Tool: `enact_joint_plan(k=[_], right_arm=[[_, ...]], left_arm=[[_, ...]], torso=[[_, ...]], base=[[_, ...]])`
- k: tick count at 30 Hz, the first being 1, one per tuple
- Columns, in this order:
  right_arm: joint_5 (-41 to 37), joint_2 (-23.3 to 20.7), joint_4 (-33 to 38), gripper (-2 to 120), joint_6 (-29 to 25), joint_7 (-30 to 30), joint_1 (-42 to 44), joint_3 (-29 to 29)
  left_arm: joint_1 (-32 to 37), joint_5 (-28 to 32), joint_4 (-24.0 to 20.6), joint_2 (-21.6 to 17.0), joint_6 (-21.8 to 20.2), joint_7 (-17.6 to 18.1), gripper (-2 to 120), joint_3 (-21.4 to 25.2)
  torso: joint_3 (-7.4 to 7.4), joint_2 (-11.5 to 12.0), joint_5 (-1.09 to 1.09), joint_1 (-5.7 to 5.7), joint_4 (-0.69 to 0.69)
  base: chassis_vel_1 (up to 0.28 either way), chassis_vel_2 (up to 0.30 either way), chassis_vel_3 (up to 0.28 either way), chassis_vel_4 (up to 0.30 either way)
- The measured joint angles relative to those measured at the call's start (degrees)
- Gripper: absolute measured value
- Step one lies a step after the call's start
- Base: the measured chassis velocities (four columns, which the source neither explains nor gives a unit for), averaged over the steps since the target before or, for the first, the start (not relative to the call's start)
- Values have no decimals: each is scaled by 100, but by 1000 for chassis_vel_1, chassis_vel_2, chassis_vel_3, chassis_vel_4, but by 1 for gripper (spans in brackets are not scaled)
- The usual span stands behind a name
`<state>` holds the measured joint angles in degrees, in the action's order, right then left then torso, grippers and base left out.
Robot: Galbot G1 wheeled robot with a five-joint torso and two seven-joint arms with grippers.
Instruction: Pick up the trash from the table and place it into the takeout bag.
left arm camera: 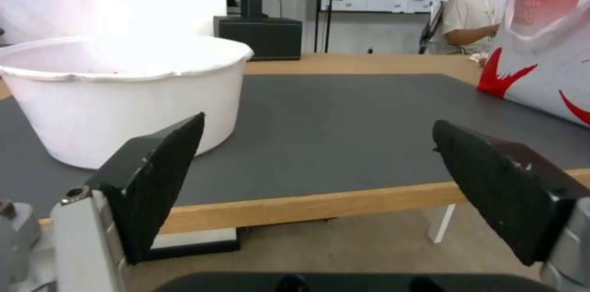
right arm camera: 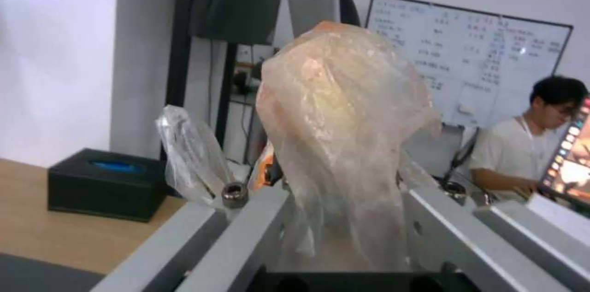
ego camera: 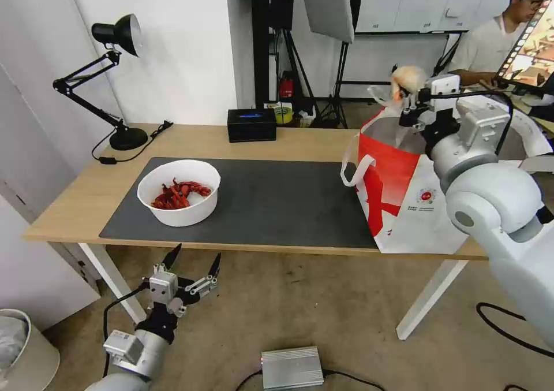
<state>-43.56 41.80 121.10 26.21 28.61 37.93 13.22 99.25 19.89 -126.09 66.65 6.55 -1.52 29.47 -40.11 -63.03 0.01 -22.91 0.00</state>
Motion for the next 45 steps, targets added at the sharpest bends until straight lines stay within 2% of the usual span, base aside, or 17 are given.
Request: enact_joint_plan(k=[15, 18, 20, 21, 24, 25, 28, 29, 32, 33, 35, 36, 39, 40, 42, 45], right_arm=[[-165, -23, -253, 4, 135, 195, 401, 159], [-188, -23, -267, 9, 192, 241, 416, 165], [-224, -25, -267, 19, 232, 250, 417, 189], [-224, -25, -267, 19, 232, 250, 417, 189], [-304, -44, -247, 33, 304, 251, 421, 220], [-304, -44, -247, 33, 304, 251, 421, 220], [-371, -57, -198, 48, 343, 252, 469, 272], [-371, -57, -198, 48, 343, 252, 469, 272], [-406, -87, -155, 63, 364, 252, 533, 309], [-406, -87, -155, 63, 364, 252, 533, 309], [-433, -99, -136, 73, 376, 251, 557, 336], [-433, -99, -136, 73, 376, 251, 557, 336], [-449, -125, -121, 88, 384, 247, 581, 362], [-449, -125, -121, 88, 384, 247, 581, 362], [-449, -134, -117, 97, 385, 244, 593, 374], [-449, -140, -104, 100, 385, 241, 611, 385]], left_arm=[[-120, 5, 143, -22, 13, 1, 100, -109], [-129, 14, 157, -35, 15, 2, 100, -109], [-134, 55, 154, -51, 9, 2, 100, -108], [-134, 55, 154, -51, 9, 2, 100, -108], [-134, 100, 127, -58, -29, 2, 100, -115], [-134, 100, 127, -58, -29, 2, 100, -115], [-136, 121, 127, -69, -41, 4, 100, -132], [-136, 121, 127, -69, -41, 4, 100, -132], [-136, 129, 110, -70, -48, 7, 100, -143], [-136, 129, 110, -70, -48, 7, 100, -143], [-130, 131, 102, -70, -51, 9, 100, -146], [-130, 131, 102, -70, -51, 9, 100, -146], [-121, 128, 88, -65, -52, 12, 100, -148], [-121, 128, 88, -65, -52, 12, 100, -148], [-110, 121, 73, -58, -52, 13, 100, -148], [-105, 112, 57, -50, -52, 14, 100, -148]], torso=[[0, 0, -1, -1, 0], [0, 0, -1, -1, 0], [0, 0, -1, -1, 0], [0, 0, -1, -1, 0], [0, 0, -1, -1, 0], [0, 0, -1, -1, 0], [0, 0, -1, -1, 0], [0, 0, -1, -1, 0], [0, 0, -1, -1, 0], [0, 0, -1, -1, 0], [0, 0, -1, -1, 0], [0, 0, -1, -1, 0], [0, 0, -1, -1, 0], [0, 0, -1, -1, 0], [0, 0, 0, -1, 0], [0, 0, -1, -1, 0]], base=[[0, 0, 0, 0], [0, 0, 0, 0], [0, 0, 0, 0], [0, 0, 0, 0], [0, 0, 0, 0], [0, 0, 0, 0], [0, 0, 0, 0], [0, 0, 0, 0], [0, 0, 0, 0], [0, 0, 0, 0], [0, 0, 0, 0], [0, 0, 0, 0], [0, 0, 0, 0], [0, 0, 0, 0], [0, 0, 0, 0], [0, 0, 0, 0]])
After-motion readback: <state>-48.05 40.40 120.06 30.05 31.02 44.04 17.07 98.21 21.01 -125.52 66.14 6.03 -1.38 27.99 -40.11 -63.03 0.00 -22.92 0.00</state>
